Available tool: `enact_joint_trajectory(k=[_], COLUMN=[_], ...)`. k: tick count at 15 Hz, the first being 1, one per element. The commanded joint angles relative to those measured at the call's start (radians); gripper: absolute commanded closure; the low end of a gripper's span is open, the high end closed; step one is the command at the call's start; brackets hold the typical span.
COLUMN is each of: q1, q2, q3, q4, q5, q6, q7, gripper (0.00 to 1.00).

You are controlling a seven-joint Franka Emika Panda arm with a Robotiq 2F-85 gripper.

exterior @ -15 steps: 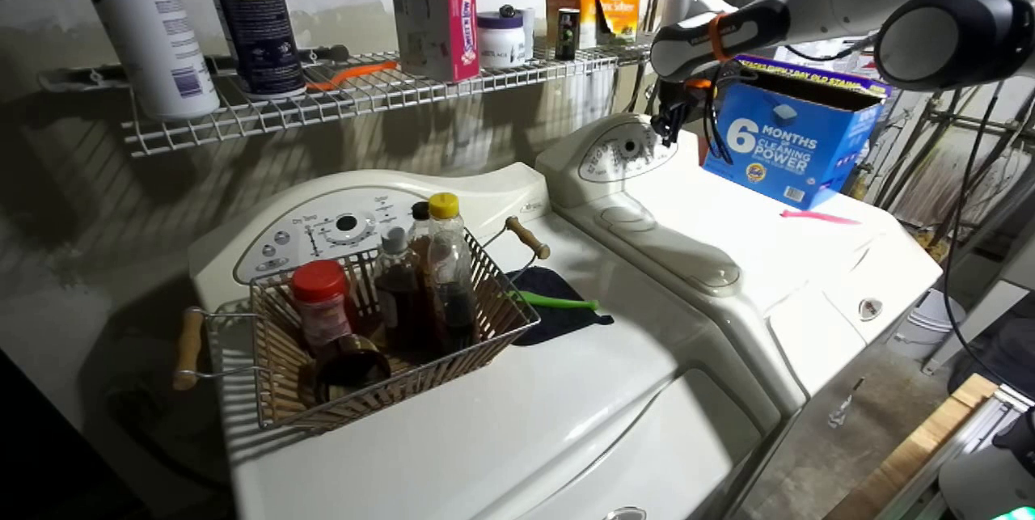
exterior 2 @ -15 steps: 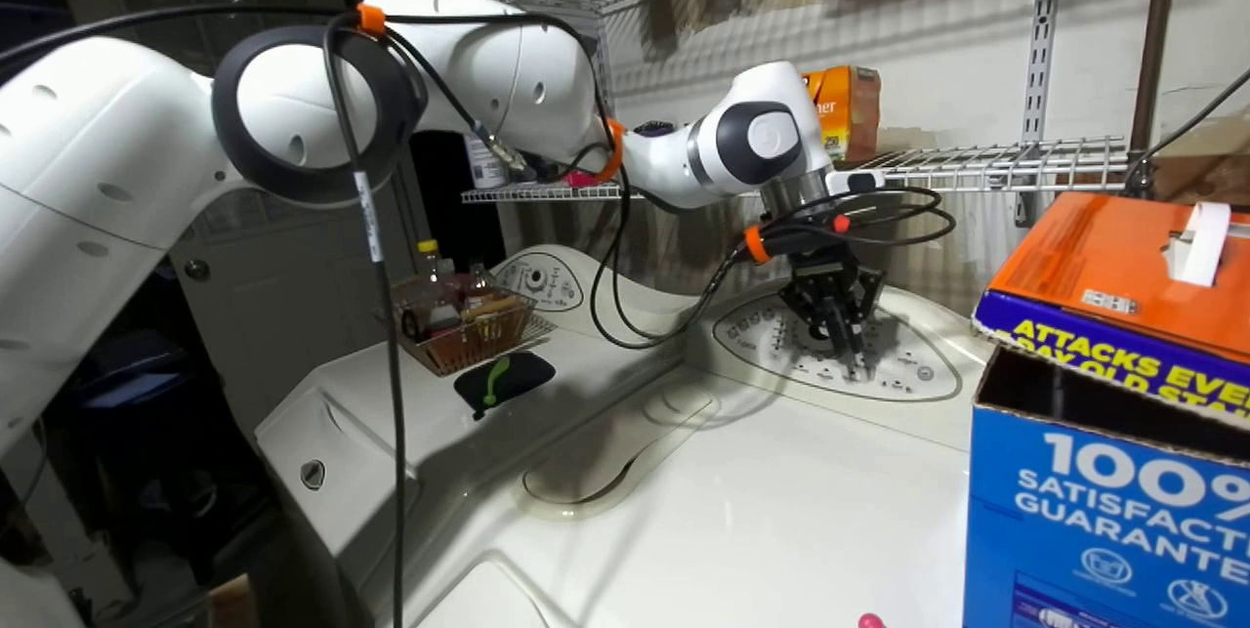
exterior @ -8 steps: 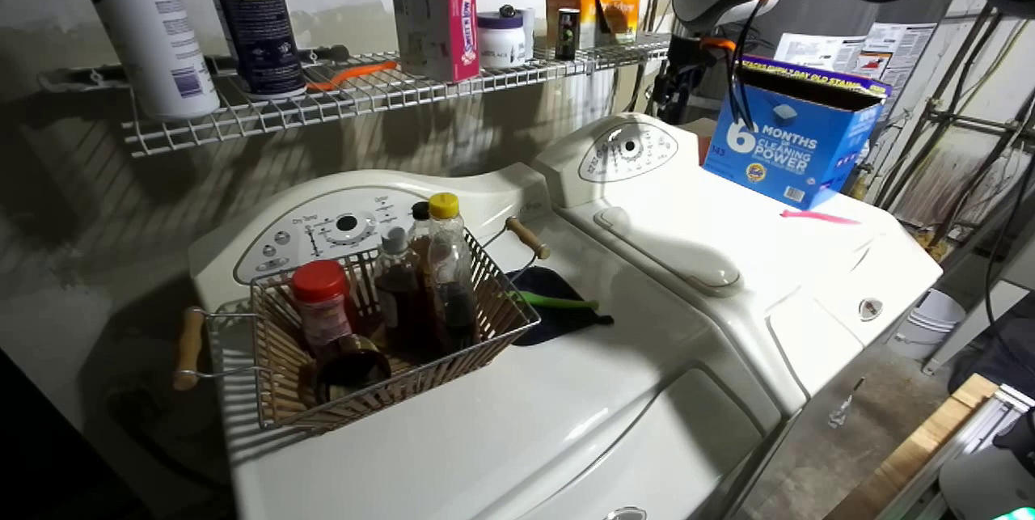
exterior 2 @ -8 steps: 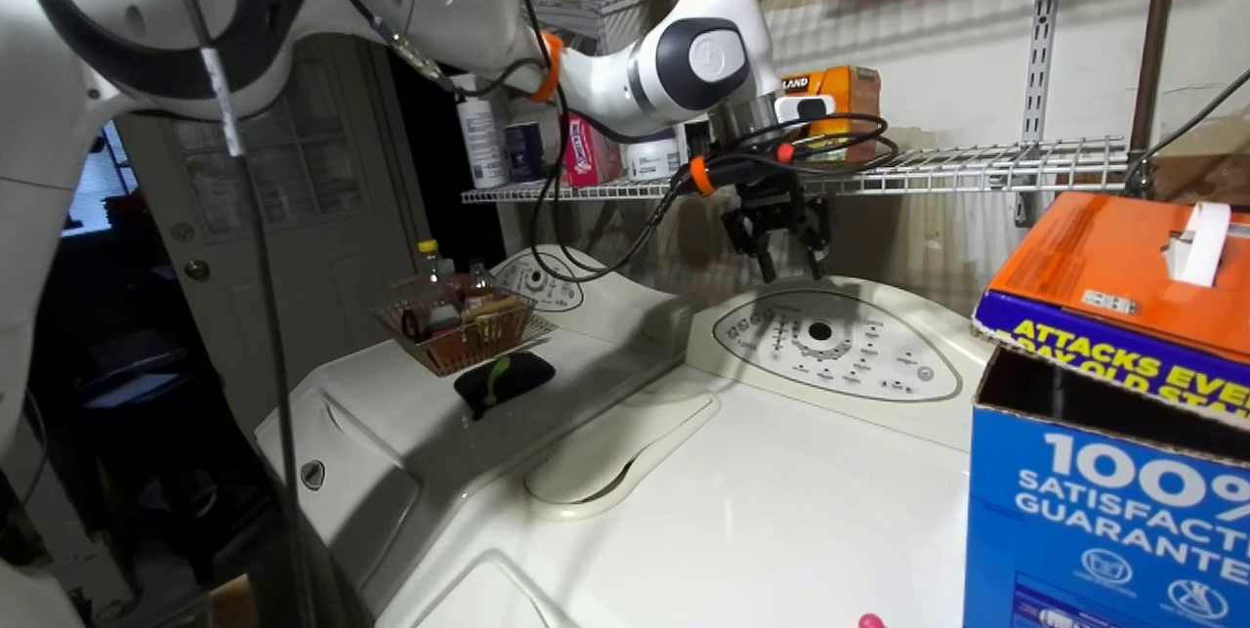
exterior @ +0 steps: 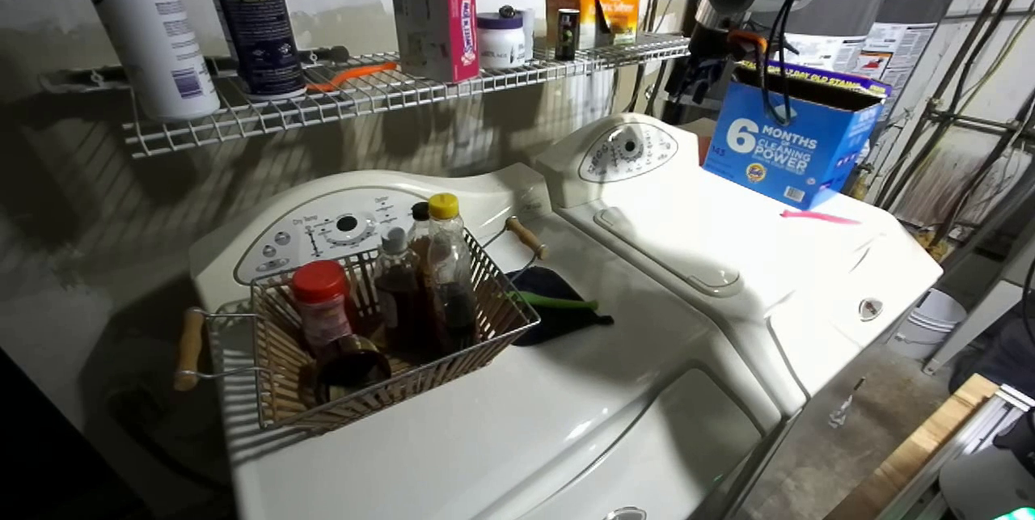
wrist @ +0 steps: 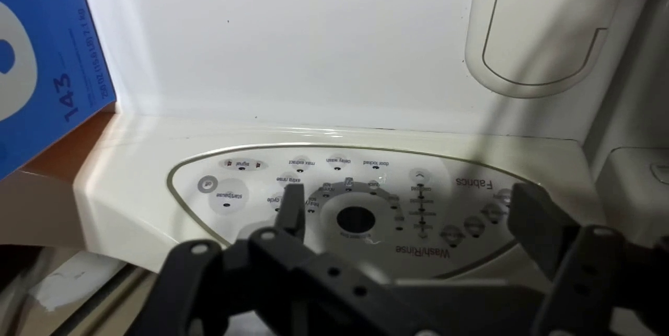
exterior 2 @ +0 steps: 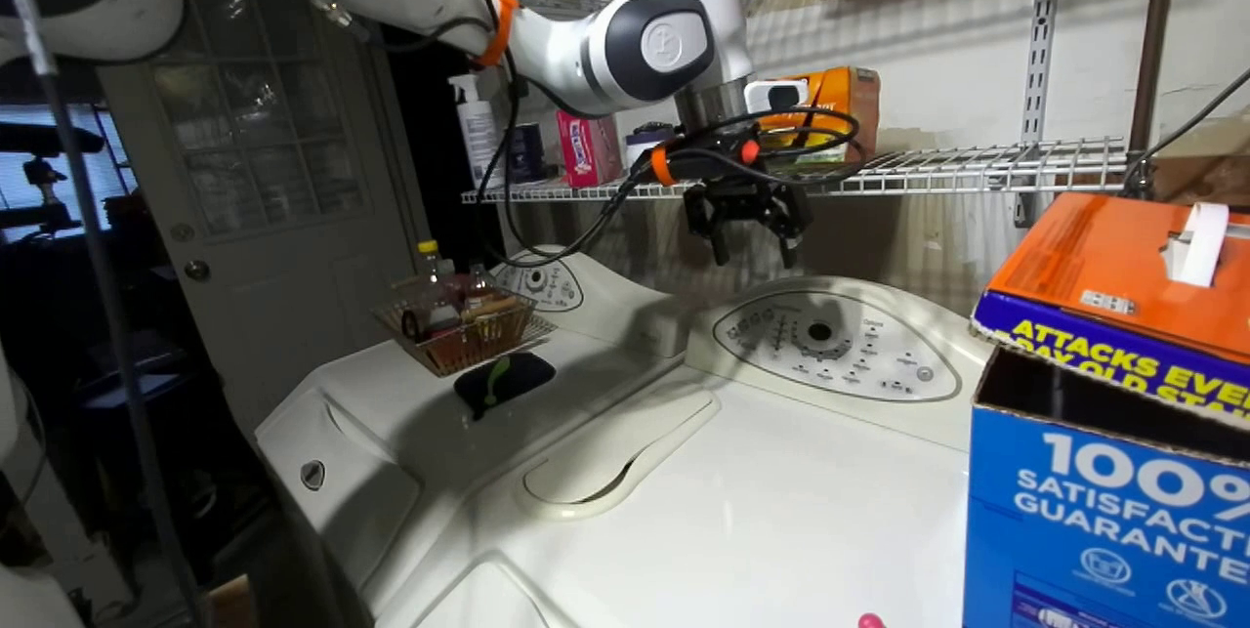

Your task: Press a button on the washing machine

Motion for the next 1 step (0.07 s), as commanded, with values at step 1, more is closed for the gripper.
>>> enact_joint_trajectory(k=[1], q1=[0.001], q2=[0.004], q3=[0.001], q4=[0.004], q5=[0.0], q6=[-0.003], q7=[0.0], gripper=[0.0])
